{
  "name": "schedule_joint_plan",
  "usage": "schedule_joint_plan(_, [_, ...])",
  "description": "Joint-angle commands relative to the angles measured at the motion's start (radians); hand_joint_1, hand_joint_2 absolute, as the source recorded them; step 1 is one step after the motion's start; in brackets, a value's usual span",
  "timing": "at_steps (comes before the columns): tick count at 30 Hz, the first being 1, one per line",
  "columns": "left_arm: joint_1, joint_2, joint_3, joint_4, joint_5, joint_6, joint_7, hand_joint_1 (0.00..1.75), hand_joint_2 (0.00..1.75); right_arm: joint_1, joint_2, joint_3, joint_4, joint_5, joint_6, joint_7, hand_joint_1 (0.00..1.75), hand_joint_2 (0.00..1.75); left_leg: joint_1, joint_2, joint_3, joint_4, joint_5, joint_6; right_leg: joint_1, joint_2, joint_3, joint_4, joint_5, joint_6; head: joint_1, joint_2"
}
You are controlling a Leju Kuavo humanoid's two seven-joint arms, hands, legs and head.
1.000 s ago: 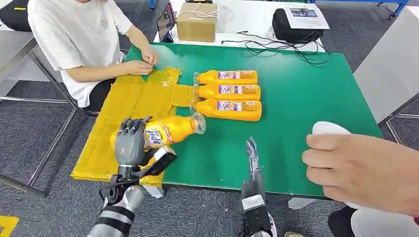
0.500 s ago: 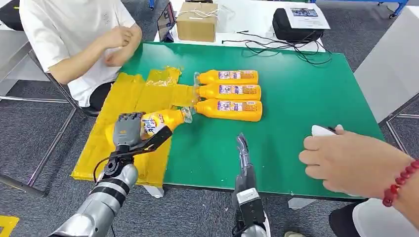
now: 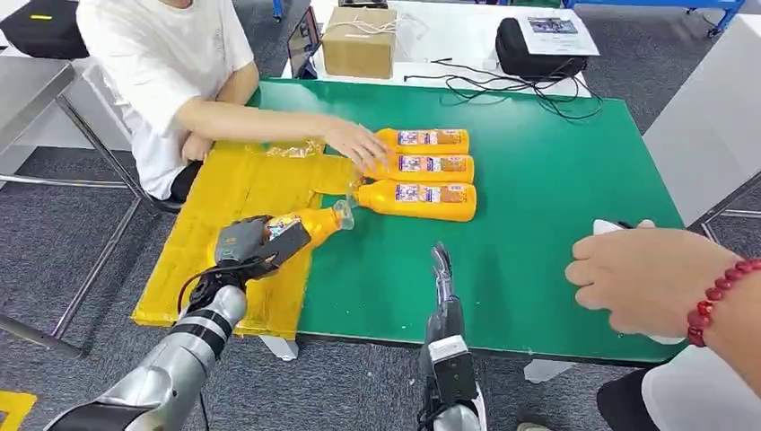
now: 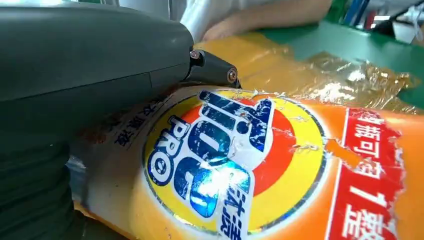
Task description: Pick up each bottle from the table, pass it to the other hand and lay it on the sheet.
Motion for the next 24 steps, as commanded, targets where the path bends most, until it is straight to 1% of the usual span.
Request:
schedule_joint_plan(1, [-0.014,0.016,-0.047,0.111,0.013,-0.120,0.015,1.38,1.75,-0.027,0.004,-0.039,0.068,-0.014,0.002,0.001,0.00,0.00,0.000,0.001,0.003,-0.001,-0.001,-0.001,0.000,0.003,0.003,-0.001,0.000,-0.001,0.000,0.000])
schedule_joint_plan(4, [-0.024,0.020,-0.048,0.112,0.045,-0.191,-0.009,0.58,1.75,-0.030,0.003,-0.044,0.072,-0.016,0.005,0.001,0.00,0.00,0.000,0.000,0.006,-0.001,-0.001,-0.001,0.000,0.002,0.005,-0.001,0.000,-0.001,0.000,0.000])
schedule_joint_plan(5, [-0.025,0.022,-0.046,0.111,0.061,-0.219,-0.029,0.26,1.75,-0.032,0.004,-0.049,0.073,-0.019,0.000,-0.001,0.00,0.00,0.001,0.000,0.006,-0.001,-0.001,-0.002,0.000,0.003,0.006,-0.001,0.000,-0.002,0.000,0.000])
schedule_joint_plan(6, [-0.024,0.025,-0.051,0.105,0.083,-0.250,-0.047,0.02,1.75,-0.034,0.008,-0.058,0.077,-0.024,-0.005,-0.003,0.00,0.00,0.000,0.000,0.007,-0.001,-0.001,-0.002,0.000,0.003,0.006,-0.001,0.000,-0.002,0.000,0.000])
schedule_joint_plan(8, [-0.005,0.029,-0.088,0.070,0.088,-0.244,-0.122,0.00,1.75,-0.026,0.016,-0.080,0.048,-0.071,0.002,-0.003,0.00,0.00,0.001,0.001,0.008,-0.002,-0.001,-0.002,0.000,0.004,0.007,-0.002,0.000,-0.002,0.000,0.000])
schedule_joint_plan(10, [0.001,0.029,-0.081,0.054,0.136,-0.276,-0.135,0.00,1.75,-0.032,0.012,-0.089,0.053,-0.080,0.009,0.000,0.00,0.00,0.000,0.000,0.007,-0.001,-0.001,-0.001,-0.001,0.003,0.006,-0.001,0.000,-0.001,0.000,0.000])
schedule_joint_plan(11, [0.001,0.026,-0.077,0.050,0.147,-0.281,-0.135,0.00,1.75,-0.035,0.010,-0.089,0.057,-0.078,0.011,0.001,0.00,0.00,0.000,0.001,0.008,-0.001,-0.001,-0.002,0.000,0.004,0.007,-0.001,0.000,-0.002,0.000,0.000])
schedule_joint_plan(13, [-0.027,0.018,-0.085,0.066,0.178,-0.349,-0.089,0.00,1.75,-0.060,0.009,-0.098,0.086,-0.073,0.018,0.000,0.00,0.00,0.000,-0.001,0.007,-0.001,-0.001,-0.001,-0.001,0.001,0.007,-0.001,0.000,-0.001,0.000,0.000])
schedule_joint_plan(17, [-0.035,0.019,-0.093,0.070,0.182,-0.355,-0.082,0.00,1.75,-0.068,0.012,-0.099,0.101,-0.072,0.020,-0.001,0.00,0.00,0.000,-0.003,0.007,-0.001,0.000,-0.001,0.000,0.000,0.007,-0.001,0.000,-0.001,0.000,0.000])
schedule_joint_plan(21, [-0.039,0.025,-0.122,0.065,0.182,-0.364,-0.105,0.00,1.75,-0.075,0.013,-0.096,0.102,-0.067,0.026,-0.003,0.00,0.00,0.000,-0.002,0.007,-0.001,0.000,0.000,-0.001,-0.001,0.008,-0.001,0.000,-0.001,0.000,0.000])
schedule_joint_plan(24, [-0.035,0.005,-0.092,0.029,0.318,-0.413,-0.193,0.00,1.75,-0.078,0.007,-0.093,0.084,-0.050,0.022,-0.003,0.00,0.00,0.001,-0.003,0.007,0.000,0.000,-0.001,0.000,0.000,0.008,-0.001,0.000,-0.002,0.000,0.000])
